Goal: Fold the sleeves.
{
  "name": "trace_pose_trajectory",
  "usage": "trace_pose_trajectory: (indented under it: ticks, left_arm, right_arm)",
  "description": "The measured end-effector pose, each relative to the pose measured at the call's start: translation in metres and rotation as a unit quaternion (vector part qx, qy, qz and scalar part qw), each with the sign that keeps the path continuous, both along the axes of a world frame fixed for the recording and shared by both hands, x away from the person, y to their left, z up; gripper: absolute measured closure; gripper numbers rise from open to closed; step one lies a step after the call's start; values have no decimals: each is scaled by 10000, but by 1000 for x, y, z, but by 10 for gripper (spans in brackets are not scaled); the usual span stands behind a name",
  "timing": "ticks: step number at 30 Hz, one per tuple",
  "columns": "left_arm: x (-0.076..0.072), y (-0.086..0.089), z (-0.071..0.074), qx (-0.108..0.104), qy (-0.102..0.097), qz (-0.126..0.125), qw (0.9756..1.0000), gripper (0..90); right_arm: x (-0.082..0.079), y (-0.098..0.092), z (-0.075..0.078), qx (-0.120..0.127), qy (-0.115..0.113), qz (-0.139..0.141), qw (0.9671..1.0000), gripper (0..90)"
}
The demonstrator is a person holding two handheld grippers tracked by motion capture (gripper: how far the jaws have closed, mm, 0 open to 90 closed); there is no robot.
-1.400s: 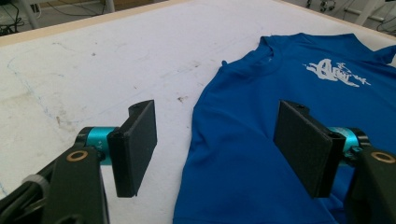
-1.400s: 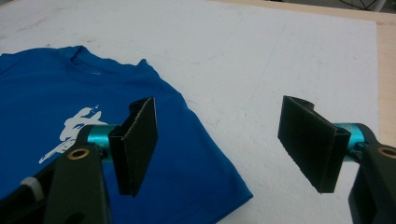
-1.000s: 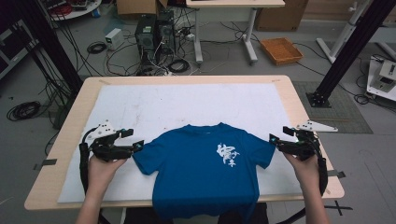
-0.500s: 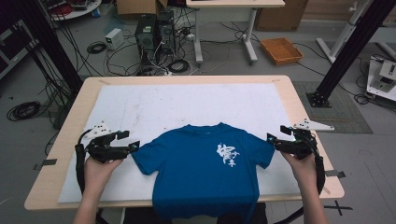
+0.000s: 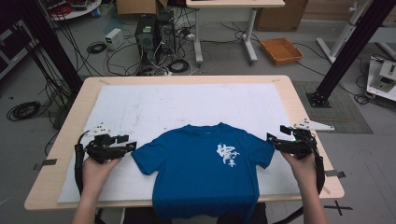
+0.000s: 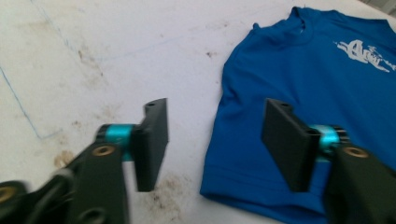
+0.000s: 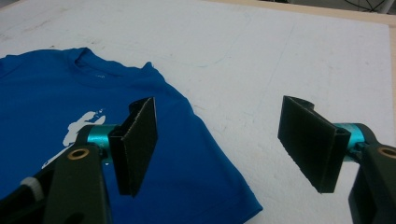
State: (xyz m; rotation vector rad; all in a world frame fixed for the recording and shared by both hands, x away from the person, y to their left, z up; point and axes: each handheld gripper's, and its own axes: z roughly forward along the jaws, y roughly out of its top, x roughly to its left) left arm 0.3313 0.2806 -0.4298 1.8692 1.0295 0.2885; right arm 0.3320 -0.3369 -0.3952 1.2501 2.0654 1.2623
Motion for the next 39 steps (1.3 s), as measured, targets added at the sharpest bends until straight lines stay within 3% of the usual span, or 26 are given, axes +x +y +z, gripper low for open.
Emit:
trace_pose_trajectory:
  ticks: [6,12,21,28,30,31,32,33,34,35,39]
  left_arm:
    - [2,1,-10,99,598,93,9981,596]
    - [3,-1,-14,160,871,69,9960,648]
    - [0,-2,-15,292,955,257,9947,750]
    - [-1,-7,-15,337,878,117,9955,880]
    - [-2,-7,-12,130,860,-6,9962,883]
    - [-2,-7,-12,130,860,-6,9962,883]
    - [-3,-9,-7,-84,847,-95,9963,884]
    - [-3,-9,-7,-84,847,-95,9963,884]
    - [-5,-13,0,-400,830,-214,9955,883]
    - [-6,-16,4,-539,788,-286,9950,884]
    - [-8,-36,20,-772,672,-570,9931,884]
  right_arm:
    - [0,0,0,2,6,-17,10000,284]
    - [0,-1,0,2,-10,-27,10000,284]
    - [-1,-1,1,-2,-35,-27,10000,284]
    - [-1,0,1,-20,-37,-29,10000,285]
    - [-1,0,2,-13,-48,-26,10000,285]
    - [-1,0,3,1,-59,-30,10000,285]
    - [-2,-1,3,9,-65,-37,10000,285]
    - [-2,-1,4,14,-77,-44,10000,285]
    - [-2,-1,5,31,-86,-45,9999,285]
    - [-3,-2,5,36,-89,-49,9999,285]
    - [-3,-2,8,124,-137,-47,9998,285]
